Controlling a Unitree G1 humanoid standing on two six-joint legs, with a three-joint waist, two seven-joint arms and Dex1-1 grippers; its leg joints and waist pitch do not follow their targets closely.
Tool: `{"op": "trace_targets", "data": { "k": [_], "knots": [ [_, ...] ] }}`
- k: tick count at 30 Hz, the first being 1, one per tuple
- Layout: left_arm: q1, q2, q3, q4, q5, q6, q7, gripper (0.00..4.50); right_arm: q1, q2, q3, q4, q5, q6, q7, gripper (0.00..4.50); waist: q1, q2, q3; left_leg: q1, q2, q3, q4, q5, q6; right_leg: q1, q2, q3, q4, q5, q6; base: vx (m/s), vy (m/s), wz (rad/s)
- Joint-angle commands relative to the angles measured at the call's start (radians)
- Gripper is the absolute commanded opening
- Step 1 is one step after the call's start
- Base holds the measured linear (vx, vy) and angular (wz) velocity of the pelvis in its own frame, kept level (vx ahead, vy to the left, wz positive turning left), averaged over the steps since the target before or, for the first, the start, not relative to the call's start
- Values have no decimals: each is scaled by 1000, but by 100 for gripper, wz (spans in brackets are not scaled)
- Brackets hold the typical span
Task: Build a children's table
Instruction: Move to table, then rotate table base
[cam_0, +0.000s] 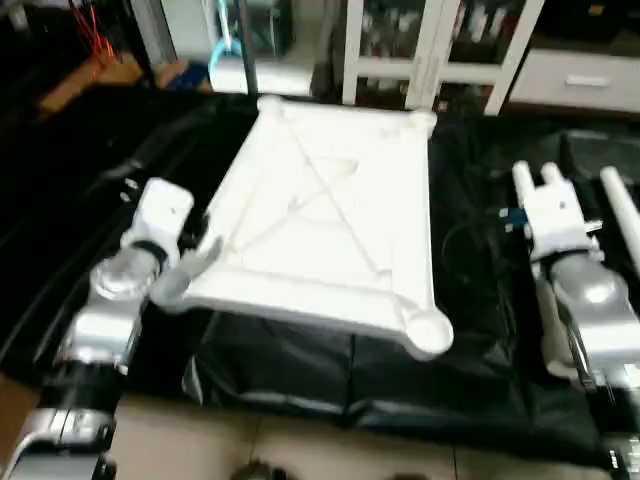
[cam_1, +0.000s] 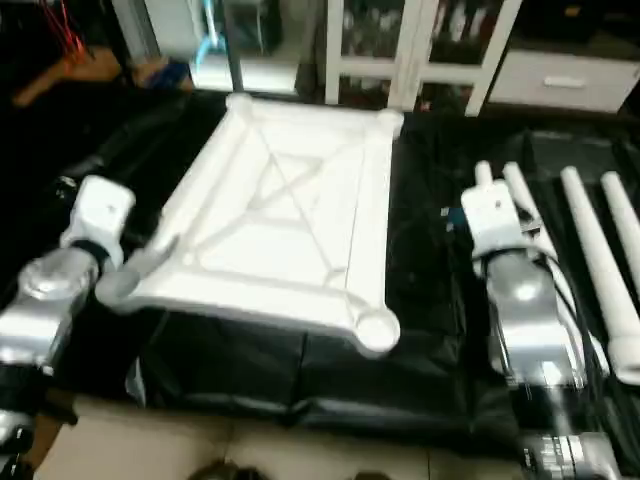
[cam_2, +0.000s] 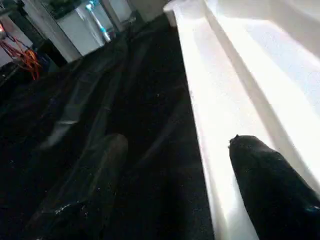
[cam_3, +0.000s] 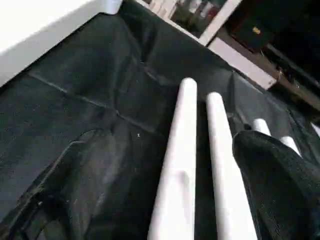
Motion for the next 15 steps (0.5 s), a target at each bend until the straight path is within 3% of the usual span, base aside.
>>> {"op": "trace_targets", "data": {
  "k": [1, 2, 3, 6, 7, 10, 11, 12, 13, 15],
  "knots": [
    [-19, 32, -19, 46, 20, -38, -13, 372, -32, -4, 32, 81, -14, -41, 29, 424, 9, 2, -82, 27, 69, -23, -65, 69, 75, 42, -63, 21, -43, 416, -307, 0, 0, 0],
    [-24, 43, -27, 75, 31, -60, -12, 372, -54, 0, 48, 123, -18, -58, 47, 424, 8, 2, -80, 27, 68, -22, -64, 65, 87, 39, -62, 19, -42, 410, -312, 0, 0, 0],
    [-28, 51, -28, 98, 35, -73, -11, 372, -70, 5, 58, 157, -22, -79, 61, 424, 8, -7, -85, 25, 70, -20, -64, 62, 110, 44, -65, 19, -41, 402, -322, 0, 0, 0],
    [-22, 69, -22, 118, 35, -77, -21, 372, -97, 22, 81, 208, -26, -115, 91, 424, 9, -7, -82, 23, 79, -19, -65, 54, 144, 37, -68, 16, -40, 351, -344, 0, 0, 0],
    [-17, 76, -21, 121, 34, -77, -30, 372, -106, 28, 90, 226, -31, -126, 95, 424, 12, -12, -82, 25, 84, -18, -67, 45, 153, 35, -70, 16, -41, 316, -351, 0, 0, 0],
    [-7, 95, -17, 141, 35, -82, -62, 372, -142, 46, 111, 302, -38, -172, 99, 424, 11, -9, -78, 26, 87, -14, -70, 20, 156, 29, -69, 16, -43, 257, -362, 0, 0, 0],
    [9, 105, -20, 134, 34, -84, -85, 372, -156, 56, 117, 336, -38, -193, 100, 424, 12, -17, -77, 26, 89, -11, -73, 7, 154, 28, -71, 18, -45, 229, -364, 0, 0, 0],
    [43, 117, -25, 100, 19, -80, -128, 372, -177, 74, 121, 385, -35, -223, 100, 424, 12, -13, -75, 27, 91, -8, -75, -8, 149, 24, -71, 18, -48, 205, -362, 0, 0, 0],
    [46, 119, -26, 97, 17, -80, -133, 372, -180, 76, 121, 391, -34, -227, 100, 424, 11, -20, -75, 22, 95, -5, -79, -11, 144, 27, -74, 18, -46, 193, -359, 0, 0, 0],
    [70, 126, -28, 66, -4, -78, -175, 372, -197, 87, 122, 429, -31, -252, 101, 424, 16, -16, -75, 33, 99, 5, -80, -33, 128, 15, -69, 19, -50, 172, -352, 0, 0, 0]
  ]
}}
